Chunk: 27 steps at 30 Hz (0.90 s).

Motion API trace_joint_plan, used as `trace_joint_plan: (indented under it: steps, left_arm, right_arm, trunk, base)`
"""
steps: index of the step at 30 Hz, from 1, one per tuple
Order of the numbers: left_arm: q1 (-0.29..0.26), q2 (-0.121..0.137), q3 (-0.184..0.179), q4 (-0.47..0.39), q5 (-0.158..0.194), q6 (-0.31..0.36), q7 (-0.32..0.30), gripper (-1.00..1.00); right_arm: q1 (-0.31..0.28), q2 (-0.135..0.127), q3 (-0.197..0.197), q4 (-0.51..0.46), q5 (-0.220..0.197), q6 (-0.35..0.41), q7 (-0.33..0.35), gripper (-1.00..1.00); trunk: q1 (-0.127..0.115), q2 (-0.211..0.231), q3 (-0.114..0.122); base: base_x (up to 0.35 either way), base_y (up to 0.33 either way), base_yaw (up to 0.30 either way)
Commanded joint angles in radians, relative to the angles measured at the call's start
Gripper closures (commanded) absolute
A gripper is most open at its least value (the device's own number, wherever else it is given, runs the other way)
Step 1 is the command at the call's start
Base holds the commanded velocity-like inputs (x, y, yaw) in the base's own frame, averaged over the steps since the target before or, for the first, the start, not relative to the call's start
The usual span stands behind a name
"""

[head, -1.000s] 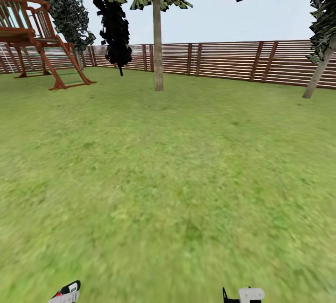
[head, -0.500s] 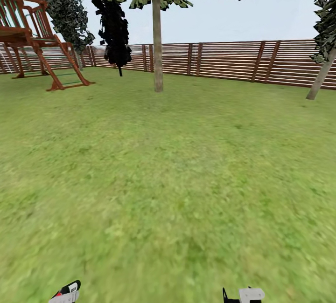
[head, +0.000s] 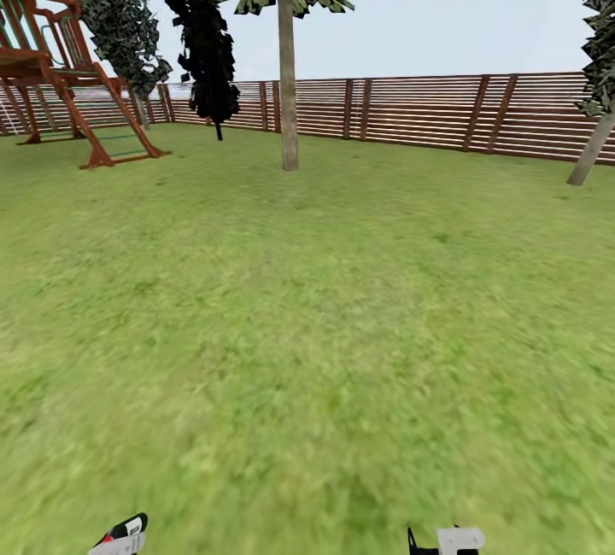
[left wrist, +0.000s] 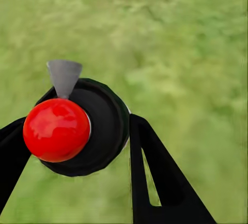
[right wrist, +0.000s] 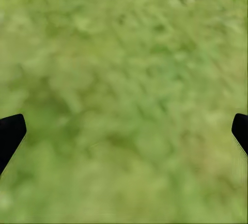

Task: In the garden, pick up the pesticide atomizer on the floor and spray pesticide onto both trees until each tree trunk is fully covered.

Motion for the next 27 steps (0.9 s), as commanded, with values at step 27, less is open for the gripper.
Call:
trace_joint_plan:
  steps: [27]
  left_arm:
    - [-0.001,0.0,0.003,0.001,0.01,-0.002,-0.011,1.0]
  right_arm:
    - [0.0,0.0,0.009,0.001,-0.004,-0.002,-0.005,-1.0]
  trunk:
    - [0.0,0.0,-0.001]
  base:
    - [0.339,0.0,0.0]
